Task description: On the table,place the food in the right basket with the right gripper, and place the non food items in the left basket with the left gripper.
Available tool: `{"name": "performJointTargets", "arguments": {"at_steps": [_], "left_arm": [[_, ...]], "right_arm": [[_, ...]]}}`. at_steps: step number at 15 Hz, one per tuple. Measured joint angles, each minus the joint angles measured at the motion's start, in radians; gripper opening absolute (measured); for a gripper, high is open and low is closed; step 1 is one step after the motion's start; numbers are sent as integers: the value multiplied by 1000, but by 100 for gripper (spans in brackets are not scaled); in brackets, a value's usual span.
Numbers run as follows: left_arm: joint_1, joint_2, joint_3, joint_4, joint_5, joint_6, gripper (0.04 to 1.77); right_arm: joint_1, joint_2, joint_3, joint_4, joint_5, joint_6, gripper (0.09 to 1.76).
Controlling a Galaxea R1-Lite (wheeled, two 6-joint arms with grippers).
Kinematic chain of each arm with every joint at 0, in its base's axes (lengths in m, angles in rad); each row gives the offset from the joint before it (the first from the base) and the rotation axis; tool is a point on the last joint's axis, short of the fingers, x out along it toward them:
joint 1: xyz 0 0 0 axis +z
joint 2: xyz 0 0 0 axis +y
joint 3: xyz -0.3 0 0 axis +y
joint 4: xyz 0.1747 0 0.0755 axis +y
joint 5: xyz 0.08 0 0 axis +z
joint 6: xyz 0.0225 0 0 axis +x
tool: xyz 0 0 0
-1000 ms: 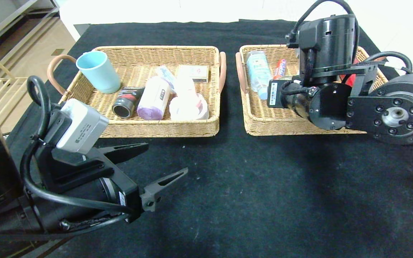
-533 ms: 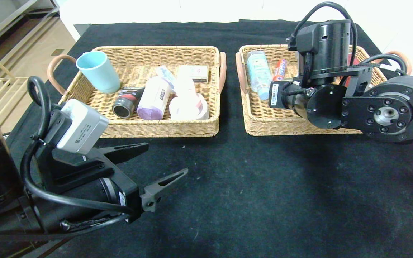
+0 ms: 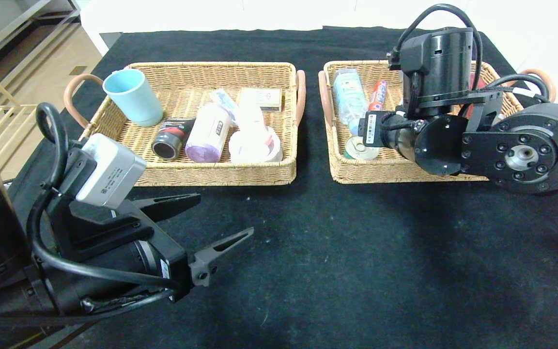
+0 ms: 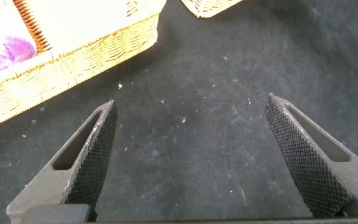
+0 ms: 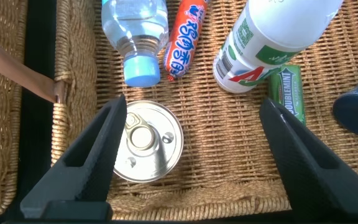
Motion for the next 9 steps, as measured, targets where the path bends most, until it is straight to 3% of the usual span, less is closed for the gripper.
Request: {"name": "performJointTargets", "arguments": {"at_steps": [4, 9], "left_arm": [[0, -3, 0, 0, 0, 0, 172], [1, -4, 1, 0, 1, 0, 172]], "right_arm": [[11, -30, 38, 0, 4, 1, 162], [32, -150, 195, 1, 90, -20, 166]]}}
